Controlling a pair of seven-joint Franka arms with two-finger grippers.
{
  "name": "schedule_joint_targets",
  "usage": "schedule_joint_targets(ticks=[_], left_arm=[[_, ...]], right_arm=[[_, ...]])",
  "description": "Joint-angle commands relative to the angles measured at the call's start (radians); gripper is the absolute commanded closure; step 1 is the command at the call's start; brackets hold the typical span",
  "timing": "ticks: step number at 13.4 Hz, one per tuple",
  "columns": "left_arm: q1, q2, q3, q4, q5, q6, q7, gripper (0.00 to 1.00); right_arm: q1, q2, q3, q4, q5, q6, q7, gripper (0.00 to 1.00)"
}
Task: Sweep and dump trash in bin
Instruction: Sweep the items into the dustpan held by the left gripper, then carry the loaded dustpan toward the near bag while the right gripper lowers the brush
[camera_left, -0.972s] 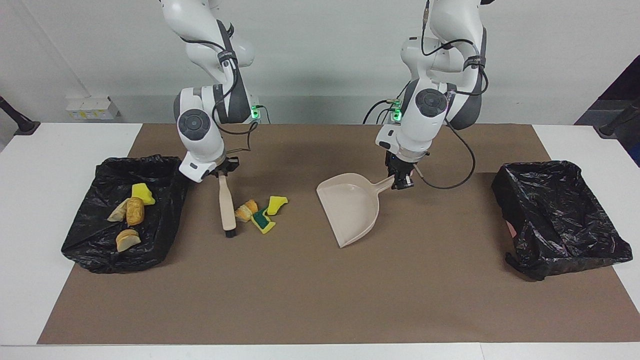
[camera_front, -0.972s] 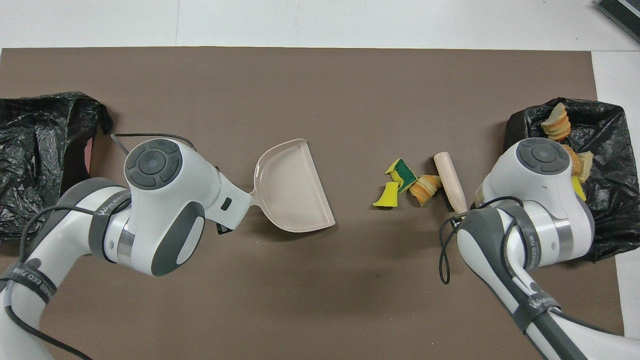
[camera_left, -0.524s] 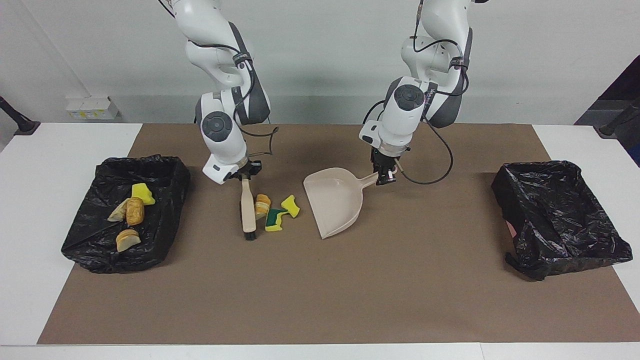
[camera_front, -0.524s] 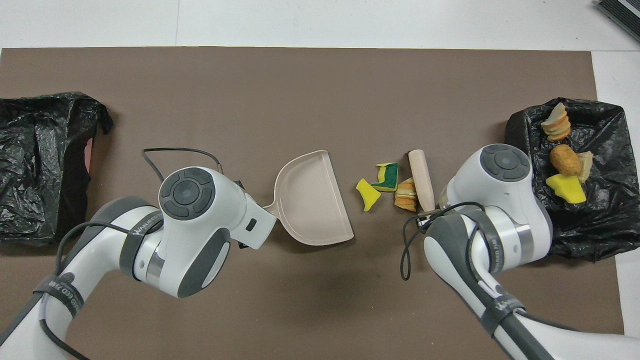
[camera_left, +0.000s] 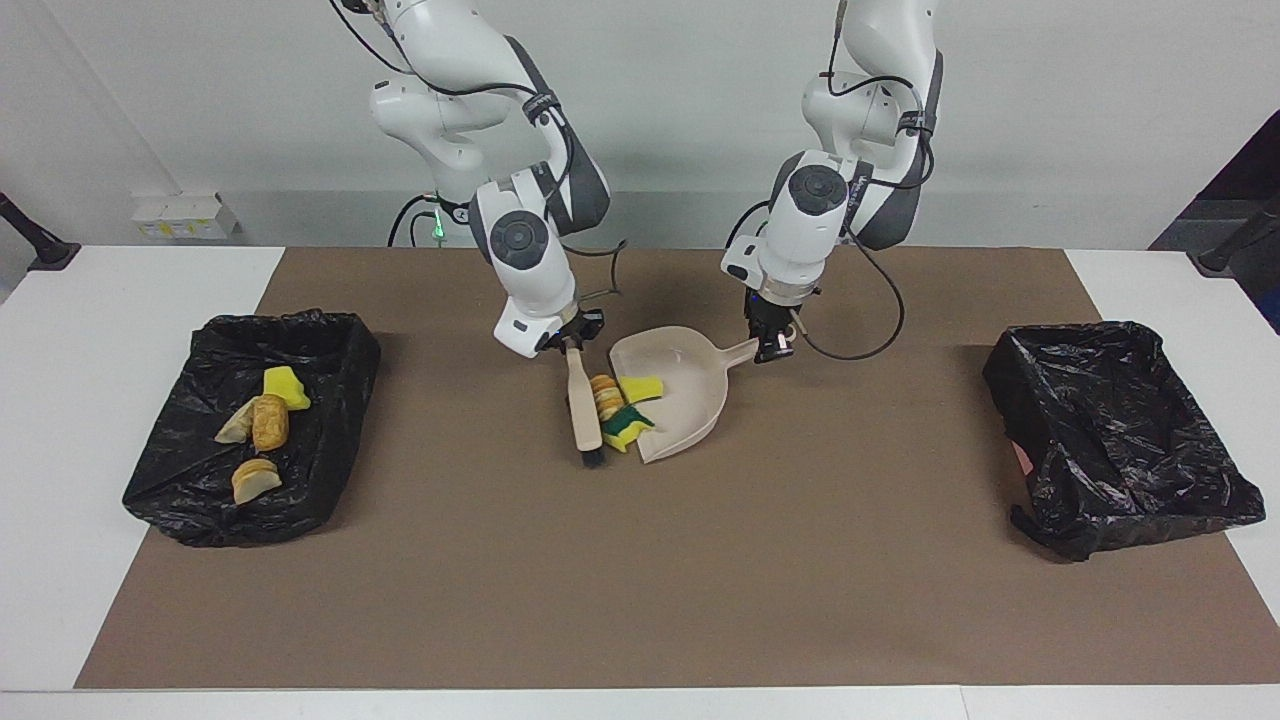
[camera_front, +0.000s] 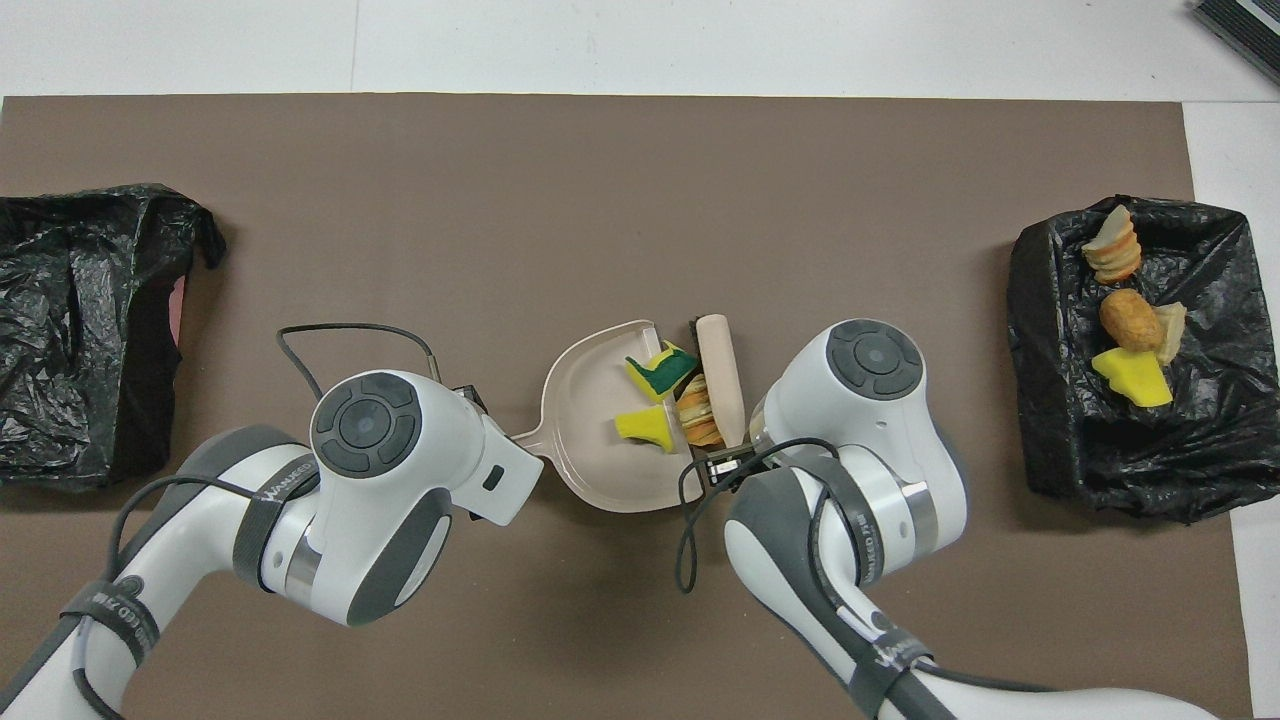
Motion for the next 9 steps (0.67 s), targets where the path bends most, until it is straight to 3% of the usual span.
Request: schedule_joint_targets(ticks=[1,9], left_arm=[[-0.001,-0.039,0.007,-0.044,-0.016,0.022,0.008,1.00],[0.094,-0.045,0.008,-0.025,-0.025,0.009,-0.018,1.00]], right_arm=[[0.030,0.019,0.002,0.050,0.078,0.001,-0.045,1.00],[-0.030,-0.089,-0.010,0.121,0.038,-0.288,-0.016,1.00]])
